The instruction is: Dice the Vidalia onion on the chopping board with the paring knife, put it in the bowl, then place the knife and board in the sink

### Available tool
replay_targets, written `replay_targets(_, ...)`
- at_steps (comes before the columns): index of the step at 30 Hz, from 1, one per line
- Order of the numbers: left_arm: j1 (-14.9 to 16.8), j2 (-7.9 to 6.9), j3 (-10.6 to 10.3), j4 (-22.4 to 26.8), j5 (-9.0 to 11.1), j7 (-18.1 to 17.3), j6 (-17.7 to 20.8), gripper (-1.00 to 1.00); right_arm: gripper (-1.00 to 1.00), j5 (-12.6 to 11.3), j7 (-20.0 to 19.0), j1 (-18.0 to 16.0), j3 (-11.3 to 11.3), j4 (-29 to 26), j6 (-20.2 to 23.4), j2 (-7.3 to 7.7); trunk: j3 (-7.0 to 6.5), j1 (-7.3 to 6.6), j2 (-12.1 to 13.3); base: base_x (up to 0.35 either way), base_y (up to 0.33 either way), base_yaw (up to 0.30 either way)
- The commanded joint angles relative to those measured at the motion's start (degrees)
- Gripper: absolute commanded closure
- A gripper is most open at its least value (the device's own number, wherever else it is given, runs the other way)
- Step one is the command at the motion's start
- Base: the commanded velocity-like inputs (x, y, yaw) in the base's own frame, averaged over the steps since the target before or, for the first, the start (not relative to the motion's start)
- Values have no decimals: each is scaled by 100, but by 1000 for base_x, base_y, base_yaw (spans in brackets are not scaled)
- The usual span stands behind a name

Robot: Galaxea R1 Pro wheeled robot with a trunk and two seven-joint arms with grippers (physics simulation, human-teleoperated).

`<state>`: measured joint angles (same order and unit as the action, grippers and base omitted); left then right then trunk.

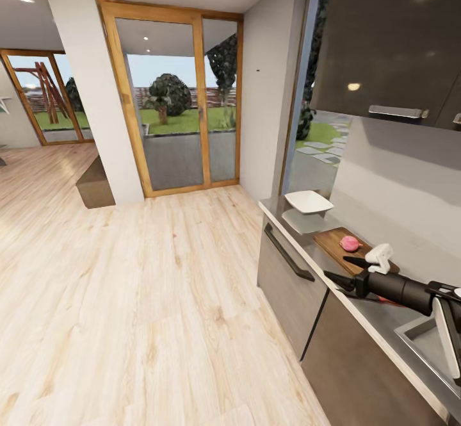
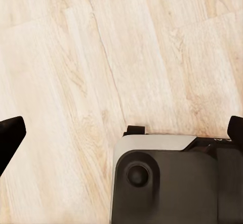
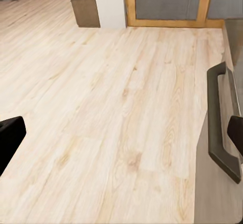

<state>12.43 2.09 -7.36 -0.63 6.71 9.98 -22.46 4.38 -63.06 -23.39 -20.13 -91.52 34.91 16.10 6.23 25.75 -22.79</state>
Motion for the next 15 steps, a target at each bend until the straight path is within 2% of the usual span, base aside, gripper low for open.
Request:
replay_targets(1, 5, 2, -50, -7, 58, 13, -22, -100, -100, 47, -79, -8, -15, -7, 32, 2, 13, 4, -12, 0, 0, 0)
replay_targets(9, 5, 2, -47, -7, 58, 13, -22, -100, -100, 68, -336, -8, -54, -15, 25, 27, 13, 4, -12, 0, 0, 0)
replay_targets(10, 5, 2, -47, -7, 58, 13, -22, -100, -100, 69, -686, -8, -89, -15, 25, 54, 13, 4, -12, 0, 0, 0)
replay_targets(15, 5, 2, -49, -7, 58, 13, -23, -100, -100, 71, -731, -8, -241, -15, 25, 157, 23, 4, -12, 0, -39, 34)
